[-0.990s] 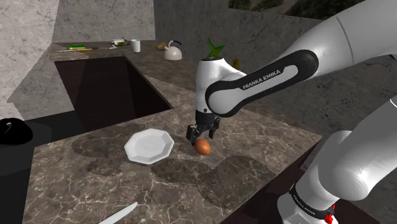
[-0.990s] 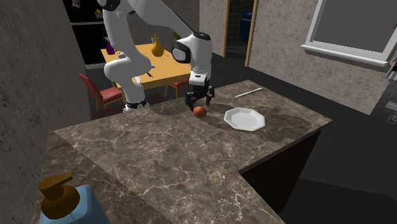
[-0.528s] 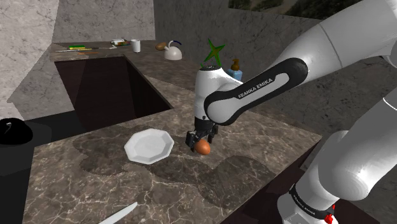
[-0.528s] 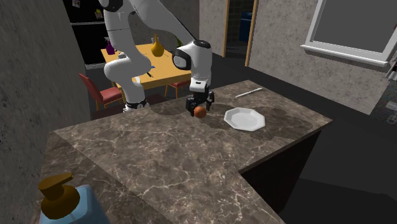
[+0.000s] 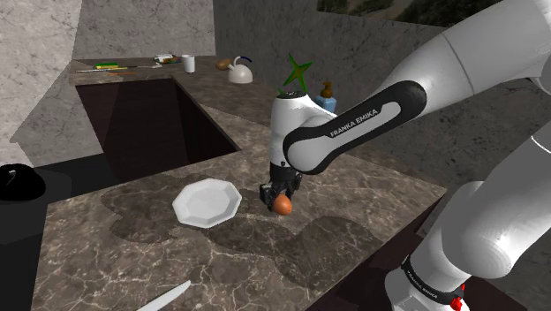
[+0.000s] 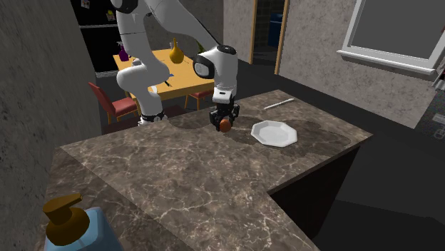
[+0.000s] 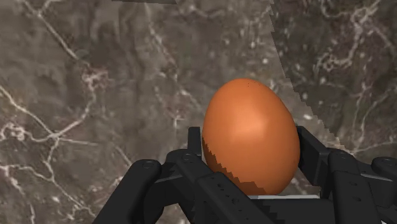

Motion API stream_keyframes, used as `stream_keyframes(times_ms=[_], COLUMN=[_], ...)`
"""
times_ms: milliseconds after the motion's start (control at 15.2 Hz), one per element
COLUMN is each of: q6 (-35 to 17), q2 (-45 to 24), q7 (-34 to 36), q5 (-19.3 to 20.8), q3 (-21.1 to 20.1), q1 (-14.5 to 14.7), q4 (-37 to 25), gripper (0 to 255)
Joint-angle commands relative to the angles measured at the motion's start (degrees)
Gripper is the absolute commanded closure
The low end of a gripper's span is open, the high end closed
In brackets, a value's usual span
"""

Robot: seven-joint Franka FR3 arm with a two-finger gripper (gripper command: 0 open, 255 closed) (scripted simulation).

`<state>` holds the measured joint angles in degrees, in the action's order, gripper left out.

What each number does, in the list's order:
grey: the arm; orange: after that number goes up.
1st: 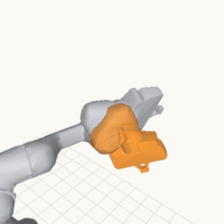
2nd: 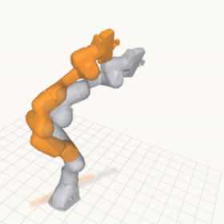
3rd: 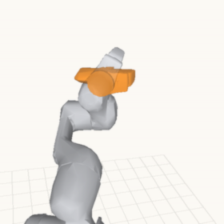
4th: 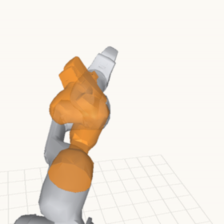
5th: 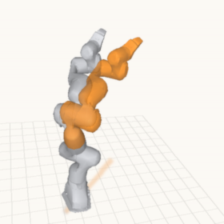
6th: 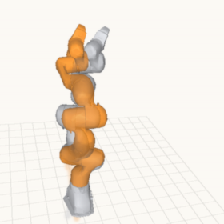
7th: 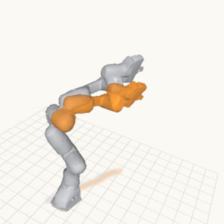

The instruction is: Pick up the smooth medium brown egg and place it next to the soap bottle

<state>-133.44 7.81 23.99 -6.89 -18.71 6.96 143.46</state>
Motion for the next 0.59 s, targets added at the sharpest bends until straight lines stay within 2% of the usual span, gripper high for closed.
stream_keyframes(times_ms=[0,396,528], q6=[0.0,0.0,1.7], q2=[0.0,0.0,1.2], q7=[0.0,0.0,-0.2], q5=[0.0,0.0,-0.3], q3=[0.0,0.0,0.1], q1=[0.0,0.0,0.0], q4=[0.0,0.0,-0.6], gripper=[255,255,255])
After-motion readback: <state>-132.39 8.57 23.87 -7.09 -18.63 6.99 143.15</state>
